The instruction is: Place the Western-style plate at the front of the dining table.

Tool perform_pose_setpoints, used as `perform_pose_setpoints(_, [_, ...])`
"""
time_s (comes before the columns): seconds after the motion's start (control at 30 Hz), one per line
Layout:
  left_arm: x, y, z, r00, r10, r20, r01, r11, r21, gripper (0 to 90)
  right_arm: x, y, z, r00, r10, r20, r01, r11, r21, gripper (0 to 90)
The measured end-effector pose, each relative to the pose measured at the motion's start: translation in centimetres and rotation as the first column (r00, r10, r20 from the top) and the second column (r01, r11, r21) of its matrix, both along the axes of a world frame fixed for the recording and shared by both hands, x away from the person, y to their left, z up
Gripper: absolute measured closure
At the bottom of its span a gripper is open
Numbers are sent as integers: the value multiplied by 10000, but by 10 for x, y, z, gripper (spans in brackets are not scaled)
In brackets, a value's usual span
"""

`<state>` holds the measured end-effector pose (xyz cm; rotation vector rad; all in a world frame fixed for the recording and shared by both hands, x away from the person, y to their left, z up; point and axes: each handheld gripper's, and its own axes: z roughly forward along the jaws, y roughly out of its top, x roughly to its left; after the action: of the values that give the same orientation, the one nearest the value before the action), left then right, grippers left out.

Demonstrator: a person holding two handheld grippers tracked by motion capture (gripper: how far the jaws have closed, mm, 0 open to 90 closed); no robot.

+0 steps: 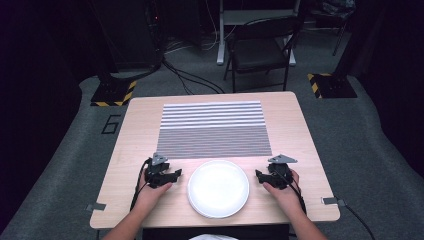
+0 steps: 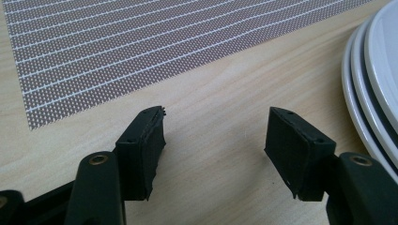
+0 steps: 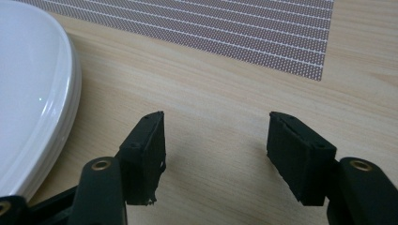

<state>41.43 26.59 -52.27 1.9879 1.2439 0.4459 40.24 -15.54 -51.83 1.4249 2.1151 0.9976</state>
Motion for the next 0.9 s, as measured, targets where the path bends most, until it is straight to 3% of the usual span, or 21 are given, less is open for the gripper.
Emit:
perform_pose_setpoints(0.23, [-1, 3, 4, 9986, 289, -444, -305, 9989, -367, 420, -4, 1, 8, 9994, -185, 281, 177, 9995, 272, 386])
perform_pose_setpoints(0.4, [-3, 5, 8, 9977, 438, -511, -466, 9974, -551, 435, -9, 3, 14, 9980, -263, 580, 236, 9986, 471, 383])
perform_pose_setpoints(0.57, [-5, 6, 10, 9971, 448, -618, -493, 9960, -745, 441, -11, 6, 16, 9988, -157, 457, 132, 9984, 551, 378])
perform_pose_setpoints(0.9, [-10, 8, 18, 9966, 396, -725, -484, 9911, -1240, 468, -18, 12, 23, 9976, -151, 671, 100, 9971, 757, 410])
